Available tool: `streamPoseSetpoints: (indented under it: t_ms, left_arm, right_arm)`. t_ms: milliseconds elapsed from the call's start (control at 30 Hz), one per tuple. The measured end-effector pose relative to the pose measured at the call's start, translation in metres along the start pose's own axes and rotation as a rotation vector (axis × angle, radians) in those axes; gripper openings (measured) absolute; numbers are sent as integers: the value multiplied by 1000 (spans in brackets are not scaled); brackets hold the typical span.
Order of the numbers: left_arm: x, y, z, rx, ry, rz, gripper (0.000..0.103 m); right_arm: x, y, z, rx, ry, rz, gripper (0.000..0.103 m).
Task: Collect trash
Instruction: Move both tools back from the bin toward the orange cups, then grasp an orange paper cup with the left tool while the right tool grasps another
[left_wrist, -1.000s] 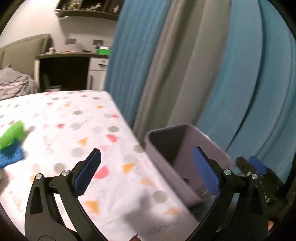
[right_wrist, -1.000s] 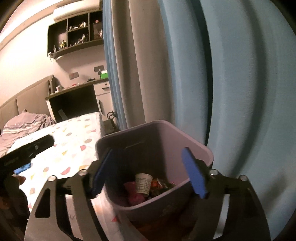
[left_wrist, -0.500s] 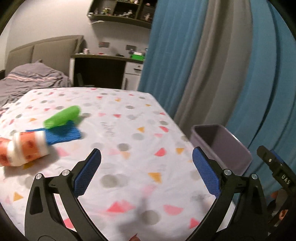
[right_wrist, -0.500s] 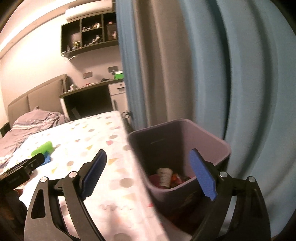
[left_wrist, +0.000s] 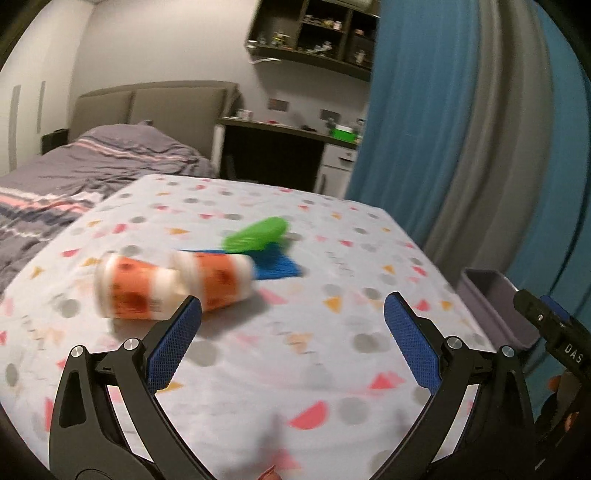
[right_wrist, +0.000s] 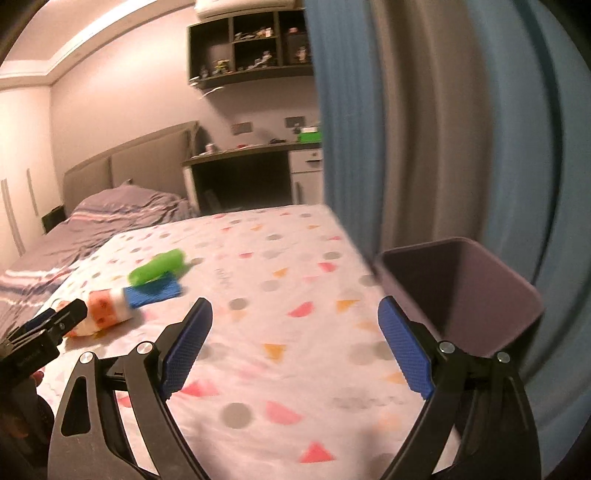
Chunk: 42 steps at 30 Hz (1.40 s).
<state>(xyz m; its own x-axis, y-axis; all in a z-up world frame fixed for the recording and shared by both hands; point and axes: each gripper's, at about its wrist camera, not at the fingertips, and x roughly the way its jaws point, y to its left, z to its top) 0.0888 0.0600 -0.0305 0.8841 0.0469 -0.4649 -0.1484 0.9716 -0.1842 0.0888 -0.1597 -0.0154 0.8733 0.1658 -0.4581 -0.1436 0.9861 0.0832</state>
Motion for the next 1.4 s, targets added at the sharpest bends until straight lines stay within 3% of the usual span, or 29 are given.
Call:
streamPoseSetpoints:
  t_ms: [500, 667, 900, 1100, 1200, 1400]
  left_arm:
    - [-7, 103, 7, -105, -9, 130, 97]
    - [2, 126, 8, -124, 4, 122, 97]
    - [24, 156, 8, -180, 73, 28, 96]
    - [47, 173, 3, -238, 172, -98, 75]
    - [49, 173, 1, -238, 183, -147, 67]
    - [55, 176, -2, -250, 224, -227, 42]
  right_arm:
    - [50, 101, 4, -105, 72, 137, 88]
    - [61, 128, 3, -132, 89, 181, 88]
    - [74, 153, -1, -148, 116, 207, 88]
    - [81, 165, -3, -158, 129, 209, 88]
    - [83, 172, -4, -166, 136, 213, 88]
    - [88, 182, -4, -183, 144, 213, 88]
